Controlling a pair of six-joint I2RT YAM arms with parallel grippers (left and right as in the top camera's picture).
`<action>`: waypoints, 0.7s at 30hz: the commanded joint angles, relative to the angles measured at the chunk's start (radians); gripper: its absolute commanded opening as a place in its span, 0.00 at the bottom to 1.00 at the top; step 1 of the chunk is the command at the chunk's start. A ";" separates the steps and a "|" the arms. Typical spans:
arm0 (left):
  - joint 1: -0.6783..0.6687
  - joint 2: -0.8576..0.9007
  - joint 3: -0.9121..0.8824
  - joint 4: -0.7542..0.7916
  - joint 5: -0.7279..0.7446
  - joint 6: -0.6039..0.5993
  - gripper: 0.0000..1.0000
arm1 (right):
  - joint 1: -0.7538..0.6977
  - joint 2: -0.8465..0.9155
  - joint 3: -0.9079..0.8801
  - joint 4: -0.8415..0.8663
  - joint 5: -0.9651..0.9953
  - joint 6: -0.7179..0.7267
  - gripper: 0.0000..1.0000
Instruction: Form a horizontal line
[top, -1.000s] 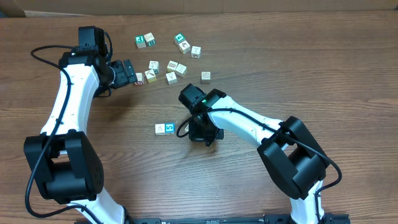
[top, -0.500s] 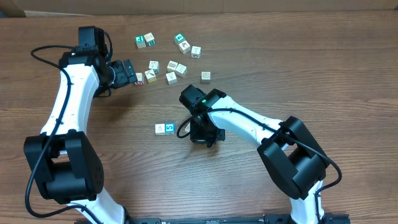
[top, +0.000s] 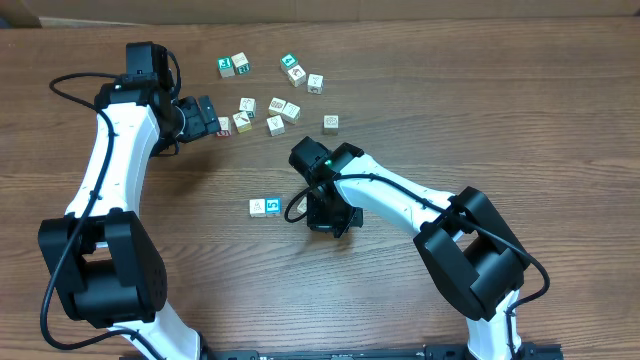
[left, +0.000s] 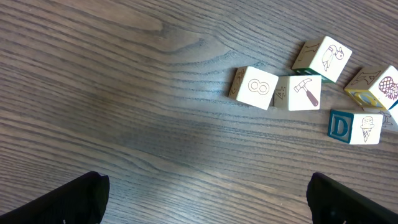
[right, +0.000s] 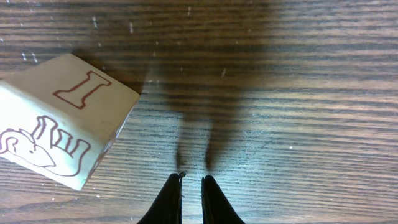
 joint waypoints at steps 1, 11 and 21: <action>-0.007 0.007 0.009 0.002 -0.006 0.000 1.00 | 0.001 -0.037 -0.004 -0.001 0.013 0.004 0.09; -0.007 0.007 0.009 0.002 -0.006 0.000 1.00 | 0.001 -0.037 -0.004 0.015 0.014 0.003 0.09; -0.007 0.007 0.009 0.002 -0.006 0.000 1.00 | 0.001 -0.037 -0.004 0.030 0.014 0.003 0.09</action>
